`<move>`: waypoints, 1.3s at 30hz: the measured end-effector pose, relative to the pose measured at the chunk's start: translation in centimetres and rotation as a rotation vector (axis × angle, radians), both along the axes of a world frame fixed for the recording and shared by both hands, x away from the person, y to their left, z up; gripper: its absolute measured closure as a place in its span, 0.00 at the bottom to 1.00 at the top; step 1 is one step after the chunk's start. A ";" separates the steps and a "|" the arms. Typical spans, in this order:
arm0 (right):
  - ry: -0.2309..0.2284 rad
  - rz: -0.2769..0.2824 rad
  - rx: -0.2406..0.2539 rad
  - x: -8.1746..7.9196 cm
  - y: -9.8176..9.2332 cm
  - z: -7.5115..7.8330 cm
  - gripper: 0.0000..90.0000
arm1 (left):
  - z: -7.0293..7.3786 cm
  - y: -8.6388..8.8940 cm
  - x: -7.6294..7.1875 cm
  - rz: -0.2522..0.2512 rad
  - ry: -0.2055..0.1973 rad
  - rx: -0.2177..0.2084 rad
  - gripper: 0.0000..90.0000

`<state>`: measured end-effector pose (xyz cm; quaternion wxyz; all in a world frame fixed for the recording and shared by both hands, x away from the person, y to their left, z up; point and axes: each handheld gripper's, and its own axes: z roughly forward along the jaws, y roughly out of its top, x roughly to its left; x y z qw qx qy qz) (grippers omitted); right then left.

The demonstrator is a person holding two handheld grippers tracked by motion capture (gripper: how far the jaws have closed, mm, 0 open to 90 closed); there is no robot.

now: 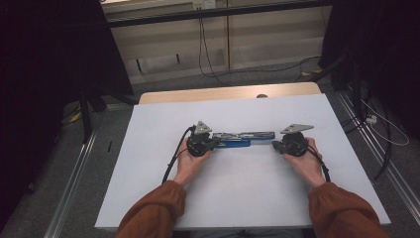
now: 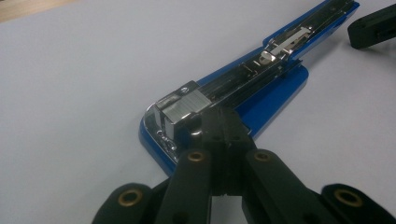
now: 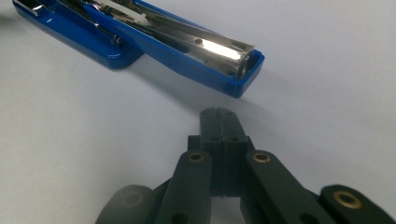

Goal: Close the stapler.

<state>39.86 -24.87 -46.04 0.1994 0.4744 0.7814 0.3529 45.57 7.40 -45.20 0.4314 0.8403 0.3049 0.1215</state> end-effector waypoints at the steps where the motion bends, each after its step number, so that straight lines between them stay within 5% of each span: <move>1: 0.004 -0.002 -0.002 0.0 0.0 0.0 1.00 | 0.0 0.0 0.0 0.000 -0.001 0.000 1.00; 39: -0.028 0.004 0.020 1.1 0.8 -0.2 1.00 | -0.1 -0.1 -0.2 0.003 -0.007 -0.006 1.00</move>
